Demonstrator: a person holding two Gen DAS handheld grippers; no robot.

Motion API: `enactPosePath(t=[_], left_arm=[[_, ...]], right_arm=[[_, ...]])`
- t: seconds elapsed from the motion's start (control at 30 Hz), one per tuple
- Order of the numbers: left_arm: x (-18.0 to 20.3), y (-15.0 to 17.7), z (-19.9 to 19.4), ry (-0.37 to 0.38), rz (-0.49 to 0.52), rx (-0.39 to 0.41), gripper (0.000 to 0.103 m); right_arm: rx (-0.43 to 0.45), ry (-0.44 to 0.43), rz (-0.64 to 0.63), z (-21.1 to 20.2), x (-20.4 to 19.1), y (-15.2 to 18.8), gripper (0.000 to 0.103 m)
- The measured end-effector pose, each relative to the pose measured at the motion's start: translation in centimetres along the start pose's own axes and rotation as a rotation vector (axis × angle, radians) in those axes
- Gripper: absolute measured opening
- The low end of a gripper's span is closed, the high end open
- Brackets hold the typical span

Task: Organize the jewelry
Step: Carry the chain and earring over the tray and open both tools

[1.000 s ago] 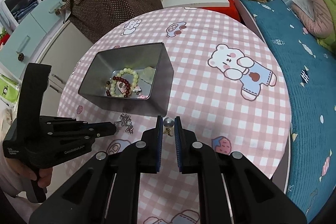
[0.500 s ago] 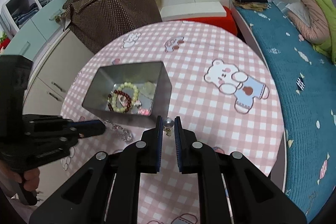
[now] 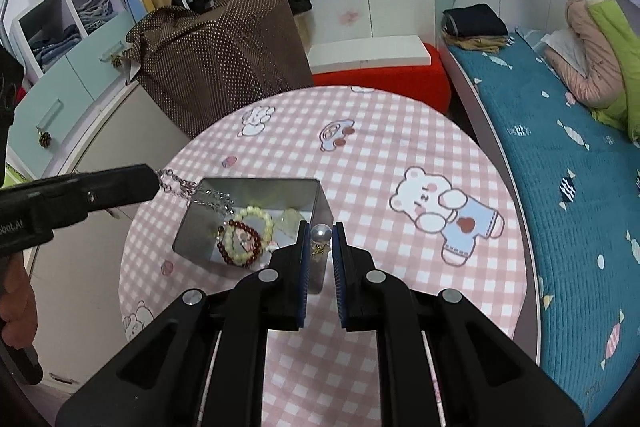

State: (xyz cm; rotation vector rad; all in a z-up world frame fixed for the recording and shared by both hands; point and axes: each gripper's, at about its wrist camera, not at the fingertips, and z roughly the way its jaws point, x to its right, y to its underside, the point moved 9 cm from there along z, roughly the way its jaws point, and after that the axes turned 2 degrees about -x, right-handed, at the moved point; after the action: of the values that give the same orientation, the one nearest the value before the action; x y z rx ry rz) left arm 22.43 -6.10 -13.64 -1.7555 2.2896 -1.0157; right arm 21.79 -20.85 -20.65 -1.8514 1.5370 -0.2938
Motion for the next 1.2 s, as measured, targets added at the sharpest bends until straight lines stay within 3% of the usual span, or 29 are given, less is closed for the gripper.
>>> enactPosePath(t=[0.43,0.5,0.53,0.57,1.2], left_arm=[[-2.2,1.6,6.1,-0.027,-0.022,-0.137,0.004],[-2.7,2.0,6.8,-0.047,-0.022,-0.166,0.01],[-3.0,2.2,7.1,-0.055,-0.031,-0.184,0.022],[-3.1,2.4,7.2,-0.056,-0.036,-0.185,0.028],[-7.9,3.5,4.5,-0.16,-0.156,-0.146,0.028]], right_arm=[[-0.029,-0.017,0.006,1.5,0.3,-0.2,0.01],[-0.035,-0.02,0.01,1.7,0.4,-0.3,0.01],[-0.036,-0.022,0.01,1.8,0.4,-0.4,0.01],[-0.037,-0.025,0.009,1.9,0.4,-0.5,0.01],[-0.099,-0.128,-0.118,4.5,-4.7,-1.3,0.011]])
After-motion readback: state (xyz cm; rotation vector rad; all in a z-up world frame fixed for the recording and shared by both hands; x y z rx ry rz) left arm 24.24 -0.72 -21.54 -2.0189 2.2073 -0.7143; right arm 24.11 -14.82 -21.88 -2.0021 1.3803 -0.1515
